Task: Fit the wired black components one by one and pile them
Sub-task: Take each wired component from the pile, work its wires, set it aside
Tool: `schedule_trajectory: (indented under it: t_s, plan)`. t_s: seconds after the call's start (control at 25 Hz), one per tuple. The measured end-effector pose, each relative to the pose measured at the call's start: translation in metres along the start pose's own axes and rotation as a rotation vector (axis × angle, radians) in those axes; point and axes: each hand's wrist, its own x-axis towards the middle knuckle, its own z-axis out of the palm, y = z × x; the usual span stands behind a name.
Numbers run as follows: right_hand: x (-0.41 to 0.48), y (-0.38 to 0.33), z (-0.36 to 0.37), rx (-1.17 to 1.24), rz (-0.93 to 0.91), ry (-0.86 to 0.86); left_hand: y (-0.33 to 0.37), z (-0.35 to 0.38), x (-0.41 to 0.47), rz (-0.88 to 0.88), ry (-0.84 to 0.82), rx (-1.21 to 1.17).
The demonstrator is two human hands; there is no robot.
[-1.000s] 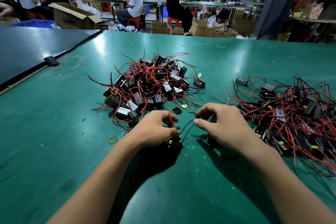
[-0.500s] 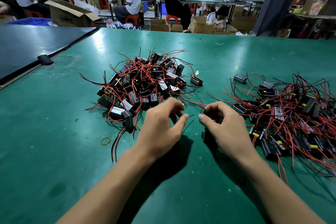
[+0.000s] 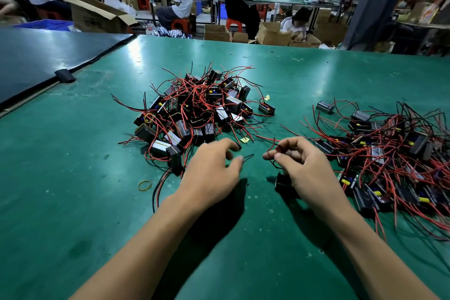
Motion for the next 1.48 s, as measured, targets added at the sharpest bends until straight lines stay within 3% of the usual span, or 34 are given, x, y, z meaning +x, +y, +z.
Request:
schedule_trajectory:
  t_s: [0.08,0.16,0.36,0.56,0.76,0.92,1.16,1.32,1.48]
  plan:
    - [0.002,0.0,-0.002,0.004,0.005,-0.032,-0.002,-0.01,0.003,-0.029,0.155,-0.111]
    - [0.003,0.0,-0.004,0.01,0.0,-0.048,-0.008,-0.022,0.006,-0.01,0.176,-0.181]
    - [0.002,0.0,-0.005,0.034,-0.004,-0.067,-0.014,-0.033,0.002,0.043,-0.238,0.033]
    - [0.002,0.001,-0.006,0.088,0.008,-0.059,-0.01,-0.031,0.002,0.046,-0.372,0.109]
    - [-0.001,-0.001,-0.007,0.064,-0.02,-0.068,-0.004,-0.024,-0.004,0.139,-0.282,0.155]
    - [-0.004,-0.001,-0.004,-0.009,-0.058,-0.104,0.004,-0.011,-0.003,0.217,-0.114,0.166]
    - [-0.004,0.001,-0.004,-0.14,-0.121,-0.141,0.008,0.004,-0.003,0.257,-0.188,0.291]
    - [-0.004,0.006,0.0,-0.089,-0.086,-0.028,0.006,0.001,-0.002,0.068,0.038,0.023]
    - [-0.004,0.008,0.001,-0.129,-0.144,-0.003,0.01,-0.002,-0.003,0.06,0.101,-0.147]
